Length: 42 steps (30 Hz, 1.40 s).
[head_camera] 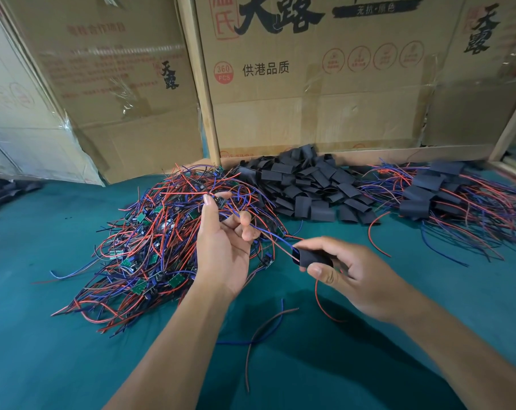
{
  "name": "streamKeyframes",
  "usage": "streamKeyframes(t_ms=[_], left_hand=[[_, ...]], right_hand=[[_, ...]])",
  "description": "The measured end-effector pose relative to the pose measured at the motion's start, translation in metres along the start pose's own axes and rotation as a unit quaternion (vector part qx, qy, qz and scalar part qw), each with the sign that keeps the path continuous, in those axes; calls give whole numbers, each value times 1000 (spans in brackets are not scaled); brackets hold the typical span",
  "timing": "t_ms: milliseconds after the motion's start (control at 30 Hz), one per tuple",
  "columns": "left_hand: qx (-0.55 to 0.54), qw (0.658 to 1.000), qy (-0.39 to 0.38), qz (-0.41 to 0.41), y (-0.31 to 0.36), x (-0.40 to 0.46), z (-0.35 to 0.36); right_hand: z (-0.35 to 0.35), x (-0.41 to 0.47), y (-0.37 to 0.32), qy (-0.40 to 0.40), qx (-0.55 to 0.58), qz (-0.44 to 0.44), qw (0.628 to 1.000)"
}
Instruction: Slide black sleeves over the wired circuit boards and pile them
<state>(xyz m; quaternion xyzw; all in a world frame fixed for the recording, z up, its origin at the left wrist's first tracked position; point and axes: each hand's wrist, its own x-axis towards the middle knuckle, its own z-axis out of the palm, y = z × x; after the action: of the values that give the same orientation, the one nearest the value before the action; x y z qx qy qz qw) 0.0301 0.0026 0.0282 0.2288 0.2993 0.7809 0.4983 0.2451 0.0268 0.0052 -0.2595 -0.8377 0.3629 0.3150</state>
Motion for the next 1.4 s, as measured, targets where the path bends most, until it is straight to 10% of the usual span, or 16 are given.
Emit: streamKeyframes(t_ms=[533,1233,1400], left_hand=[[163,974,-157,-20,-29,-19,10],[360,915,-181,-20,-40,-22,10],[254,946,-154,-129,-38,-22,9]], right_hand=[[5,0,0,131,-210,38,968],[1,1,-9,151,-334,-27,930],[0,1,-8,134,-316,-24,939]])
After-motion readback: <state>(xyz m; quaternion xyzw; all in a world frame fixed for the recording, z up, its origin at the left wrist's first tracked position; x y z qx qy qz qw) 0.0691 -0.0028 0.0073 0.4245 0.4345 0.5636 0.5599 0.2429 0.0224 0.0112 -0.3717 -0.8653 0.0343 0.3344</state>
